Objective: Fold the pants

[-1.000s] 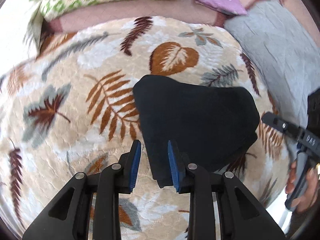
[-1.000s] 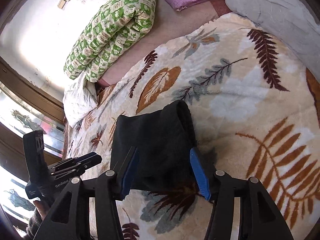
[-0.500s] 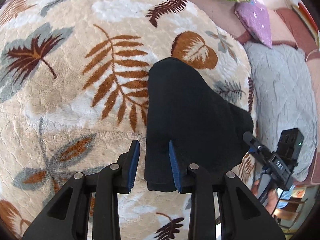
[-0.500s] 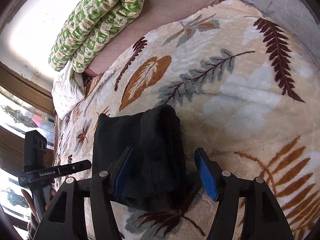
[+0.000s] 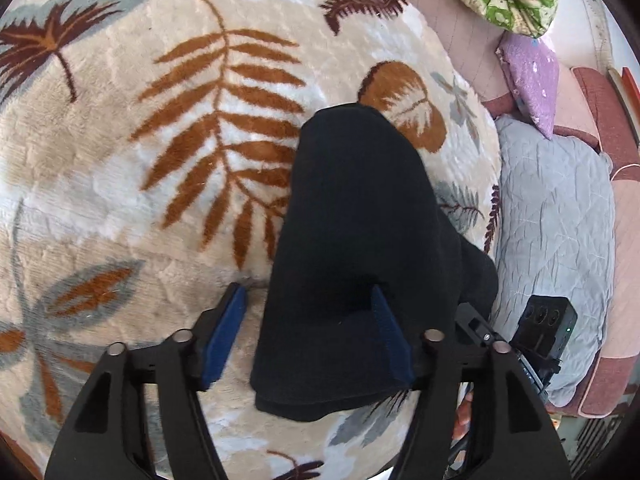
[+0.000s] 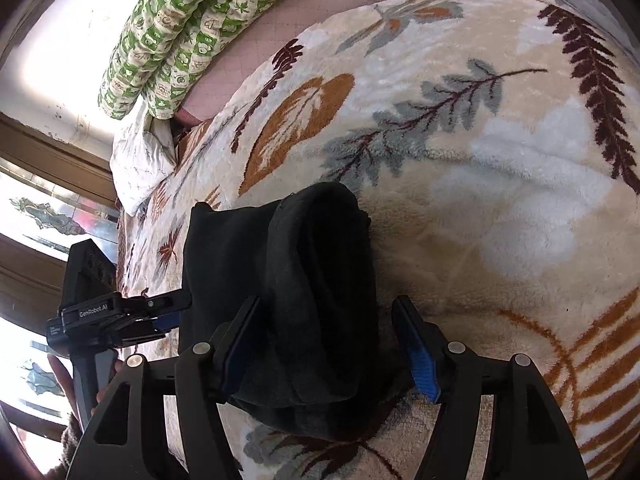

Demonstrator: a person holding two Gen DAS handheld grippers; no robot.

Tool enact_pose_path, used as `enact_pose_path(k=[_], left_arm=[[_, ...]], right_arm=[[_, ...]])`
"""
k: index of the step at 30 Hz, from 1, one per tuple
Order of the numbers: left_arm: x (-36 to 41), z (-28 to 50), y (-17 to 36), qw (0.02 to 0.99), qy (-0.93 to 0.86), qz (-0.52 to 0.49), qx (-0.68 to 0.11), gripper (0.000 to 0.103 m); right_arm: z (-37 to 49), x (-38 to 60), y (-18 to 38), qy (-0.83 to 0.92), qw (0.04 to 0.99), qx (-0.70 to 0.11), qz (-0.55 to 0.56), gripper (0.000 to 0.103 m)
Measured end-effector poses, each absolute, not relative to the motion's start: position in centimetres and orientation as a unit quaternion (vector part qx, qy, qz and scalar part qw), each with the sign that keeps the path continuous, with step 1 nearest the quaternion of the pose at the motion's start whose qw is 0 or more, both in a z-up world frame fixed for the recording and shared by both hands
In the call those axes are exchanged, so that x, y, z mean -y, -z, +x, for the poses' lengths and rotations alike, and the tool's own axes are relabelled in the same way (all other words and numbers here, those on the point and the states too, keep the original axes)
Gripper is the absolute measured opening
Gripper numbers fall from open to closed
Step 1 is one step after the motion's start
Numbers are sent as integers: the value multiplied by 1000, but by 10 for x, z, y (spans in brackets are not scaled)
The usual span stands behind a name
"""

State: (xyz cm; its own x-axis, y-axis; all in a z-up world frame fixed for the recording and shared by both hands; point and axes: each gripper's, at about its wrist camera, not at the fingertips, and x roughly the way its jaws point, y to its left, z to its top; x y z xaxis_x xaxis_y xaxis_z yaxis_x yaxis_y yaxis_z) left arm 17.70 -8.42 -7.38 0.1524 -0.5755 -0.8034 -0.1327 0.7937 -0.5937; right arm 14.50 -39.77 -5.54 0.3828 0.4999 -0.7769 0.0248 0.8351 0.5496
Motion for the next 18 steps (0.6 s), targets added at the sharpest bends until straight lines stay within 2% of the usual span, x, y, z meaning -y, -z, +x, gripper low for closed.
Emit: enact_pose_path(k=[4, 5, 6, 7, 8, 9, 10, 13, 18], left_arm=[[95, 177, 74, 705, 182, -284, -624, 74], [97, 176, 73, 707, 184, -280, -623, 66], [97, 174, 72, 712, 181, -271, -622, 53], [99, 174, 72, 716, 180, -263, -622, 48], [98, 173, 72, 717, 182, -261, -620, 38], [97, 173, 73, 717, 184, -264, -618, 28], [94, 173, 75, 713, 188, -274, -617, 26], [87, 171, 78, 706, 201, -297, -610, 20], [81, 160, 65, 724, 223, -289, -586, 17]], right_arm=[[144, 405, 60, -162, 788, -530, 268, 68], [144, 406, 61, -165, 787, -528, 273, 68], [144, 407, 61, -168, 786, -528, 274, 68], [144, 406, 61, -172, 786, -530, 269, 65], [145, 404, 60, -171, 788, -533, 256, 62], [145, 403, 60, -166, 791, -538, 242, 55], [147, 402, 59, -159, 792, -541, 233, 46], [145, 402, 58, -148, 799, -541, 216, 35], [133, 400, 57, -145, 809, -520, 235, 30]])
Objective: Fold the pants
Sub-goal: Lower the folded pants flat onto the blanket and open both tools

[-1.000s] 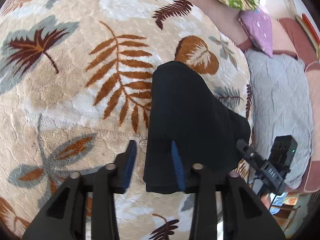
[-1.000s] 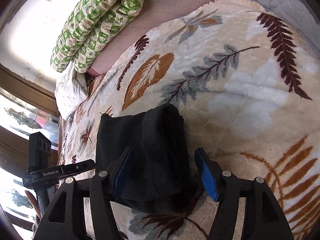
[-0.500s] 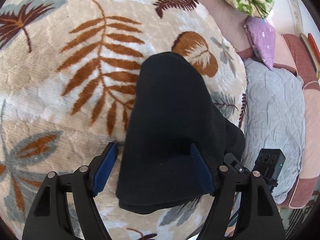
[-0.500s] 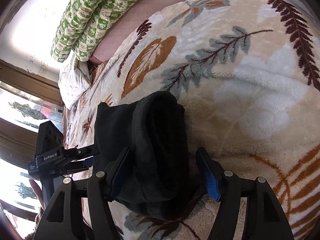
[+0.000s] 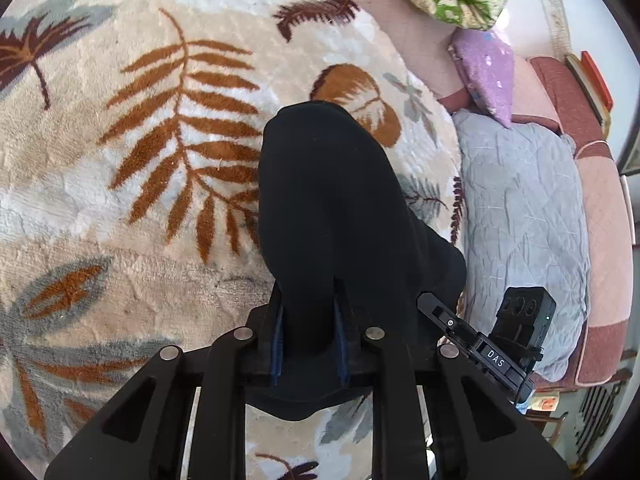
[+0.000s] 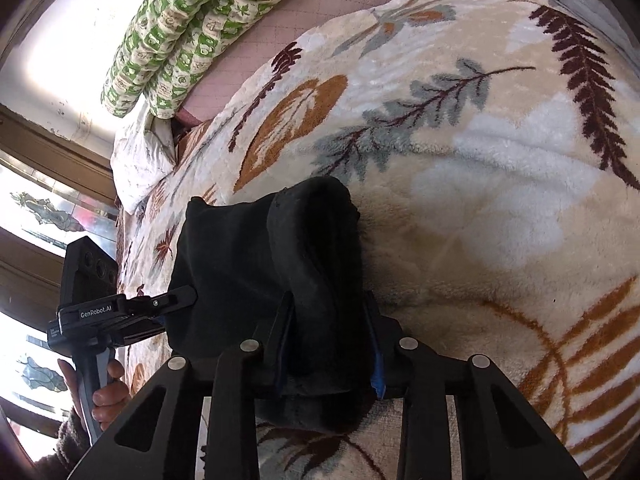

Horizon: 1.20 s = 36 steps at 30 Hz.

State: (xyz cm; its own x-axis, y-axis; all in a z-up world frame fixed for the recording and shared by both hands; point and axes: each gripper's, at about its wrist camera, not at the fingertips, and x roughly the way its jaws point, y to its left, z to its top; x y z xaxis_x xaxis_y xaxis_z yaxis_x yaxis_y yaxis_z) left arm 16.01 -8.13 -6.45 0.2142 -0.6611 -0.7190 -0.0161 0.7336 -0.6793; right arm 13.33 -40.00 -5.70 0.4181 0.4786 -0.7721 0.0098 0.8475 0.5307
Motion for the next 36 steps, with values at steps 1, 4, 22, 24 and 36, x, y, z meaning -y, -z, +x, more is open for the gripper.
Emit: enact_pose_path(k=[1, 4, 22, 24, 36], left_arm=[[80, 158, 62, 725, 227, -288, -583, 17], [72, 153, 57, 728, 230, -290, -576, 17], [-82, 116, 38, 766, 155, -330, -530, 17], [-104, 111, 37, 777, 138, -320, -525, 17], [-129, 105, 74, 791, 111, -240, -551, 30]], right_arm=[[130, 400, 56, -144, 810, -516, 238, 30], [121, 398, 51, -144, 814, -505, 248, 28], [111, 272, 29, -205, 808, -498, 237, 26], [113, 246, 31, -217, 805, -499, 235, 26], [117, 173, 76, -183, 808, -510, 229, 53]])
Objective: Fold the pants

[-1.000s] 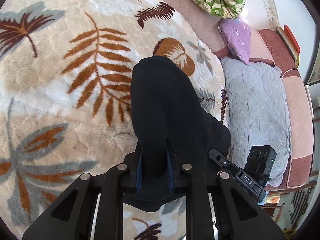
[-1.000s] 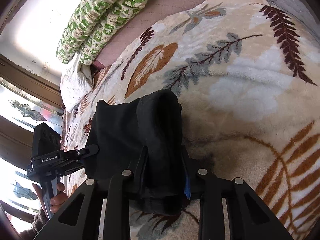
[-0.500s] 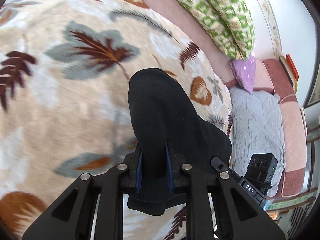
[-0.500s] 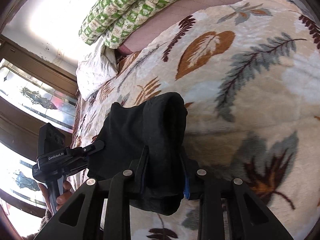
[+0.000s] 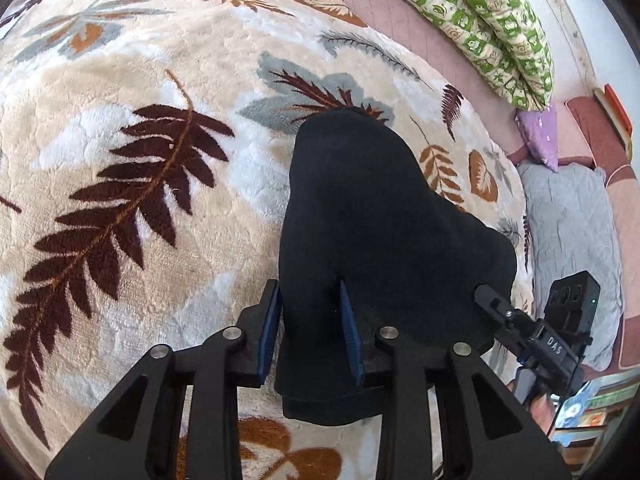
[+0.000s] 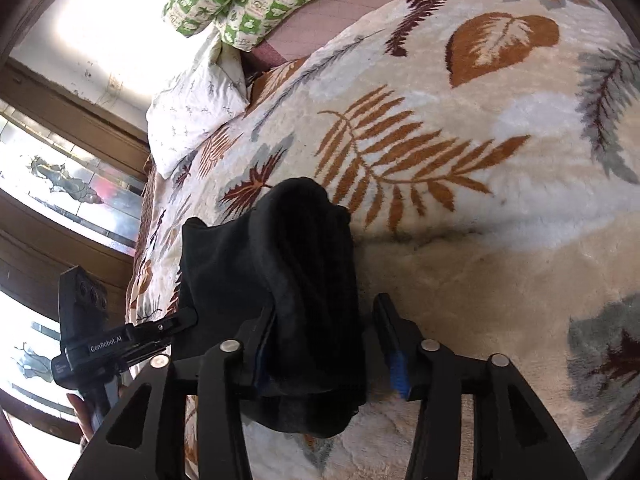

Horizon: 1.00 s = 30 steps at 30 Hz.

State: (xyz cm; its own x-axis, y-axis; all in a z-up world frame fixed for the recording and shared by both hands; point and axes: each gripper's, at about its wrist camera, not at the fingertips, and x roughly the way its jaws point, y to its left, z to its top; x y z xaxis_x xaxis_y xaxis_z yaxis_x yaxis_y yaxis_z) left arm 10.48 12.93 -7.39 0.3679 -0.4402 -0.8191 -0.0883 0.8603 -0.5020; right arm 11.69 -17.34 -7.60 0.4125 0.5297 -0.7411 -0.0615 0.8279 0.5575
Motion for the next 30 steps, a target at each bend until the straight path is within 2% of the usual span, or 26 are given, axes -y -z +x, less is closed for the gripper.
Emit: enact_pose_path(k=[8, 13, 17, 21, 23, 25, 28, 30], left_arm=[[-128, 110, 79, 786, 101, -245, -559, 33], [-131, 101, 68, 789, 87, -251, -555, 33], [-137, 84, 54, 799, 73, -241, -546, 33], [-137, 62, 40, 806, 76, -243, -535, 33], [-129, 51, 33, 812, 81, -228, -531, 33], [-118, 37, 27, 821, 80, -204, -527, 33], [-103, 18, 22, 832, 79, -177, -519, 33], [-94, 6, 20, 840, 75, -161, -513, 33]], right_arm=[[118, 200, 86, -186, 795, -509, 272, 56], [119, 196, 81, -180, 805, -505, 255, 57], [103, 208, 55, -188, 808, -466, 307, 60], [77, 214, 13, -178, 836, -438, 278, 60], [63, 211, 0, -167, 845, -439, 255, 65], [47, 202, -8, -151, 850, -451, 224, 76], [24, 186, -7, -122, 853, -475, 179, 86], [9, 178, -1, -97, 853, -489, 157, 90]])
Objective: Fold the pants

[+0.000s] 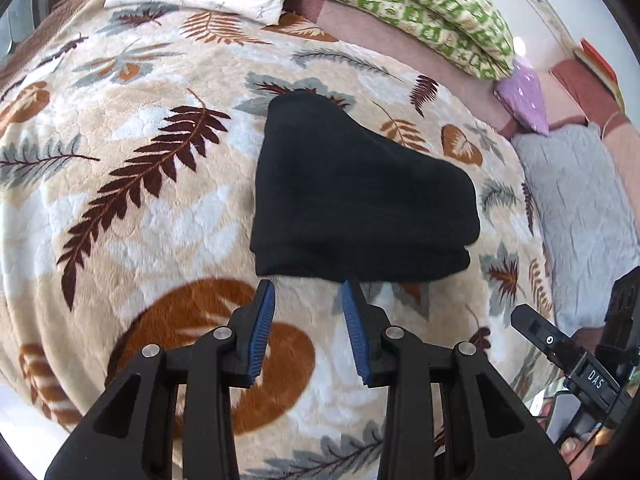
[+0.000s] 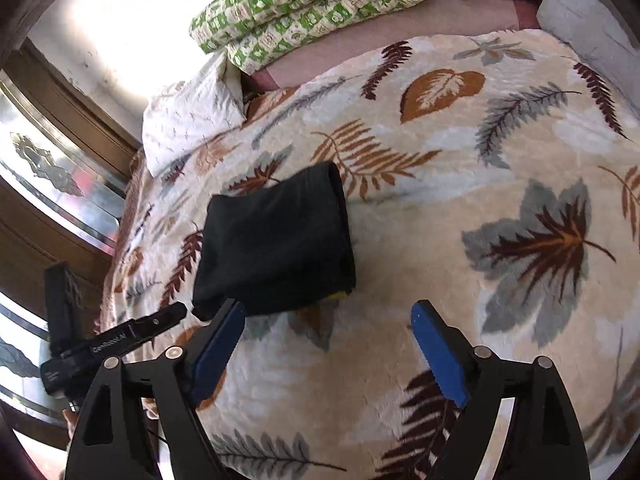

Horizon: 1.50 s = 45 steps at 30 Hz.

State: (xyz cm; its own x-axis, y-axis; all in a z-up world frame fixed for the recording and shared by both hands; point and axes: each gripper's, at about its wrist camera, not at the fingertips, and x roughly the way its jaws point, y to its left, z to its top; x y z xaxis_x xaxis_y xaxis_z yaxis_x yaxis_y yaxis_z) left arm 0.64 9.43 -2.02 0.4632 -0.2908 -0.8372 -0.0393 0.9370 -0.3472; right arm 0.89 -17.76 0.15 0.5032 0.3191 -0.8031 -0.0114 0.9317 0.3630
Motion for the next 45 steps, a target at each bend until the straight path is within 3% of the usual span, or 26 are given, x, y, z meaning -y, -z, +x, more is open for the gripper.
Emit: enact_pose_path(k=[9, 17, 19, 21, 22, 27, 35, 38, 45], left_arm=[[-61, -25, 21, 858, 51, -108, -499, 33], [-27, -41, 19, 871, 33, -79, -484, 33], [-21, -44, 20, 874, 22, -68, -480, 40], [-18, -48, 21, 879, 5, -64, -472, 60], [-18, -51, 21, 883, -3, -65, -464, 62], [-18, -55, 20, 896, -9, -78, -438, 71], [0, -52, 16, 900, -31, -18, -434, 72], [7, -52, 14, 903, -39, 5, -427, 84], [10, -55, 8, 913, -29, 4, -407, 84]], right_arm=[[-47, 178, -6, -15, 886, -455, 88, 101], [-79, 185, -10, -12, 897, -440, 42, 102], [-86, 185, -10, -9, 903, -428, 35, 102], [-92, 187, -11, -3, 909, -415, 29, 102], [-93, 188, -11, -1, 912, -410, 27, 102], [-95, 195, -8, 9, 916, -401, 23, 102], [-90, 200, 4, 8, 910, -415, 23, 102], [-90, 203, 7, 11, 908, -419, 26, 102], [-89, 208, 8, 18, 906, -421, 26, 102]])
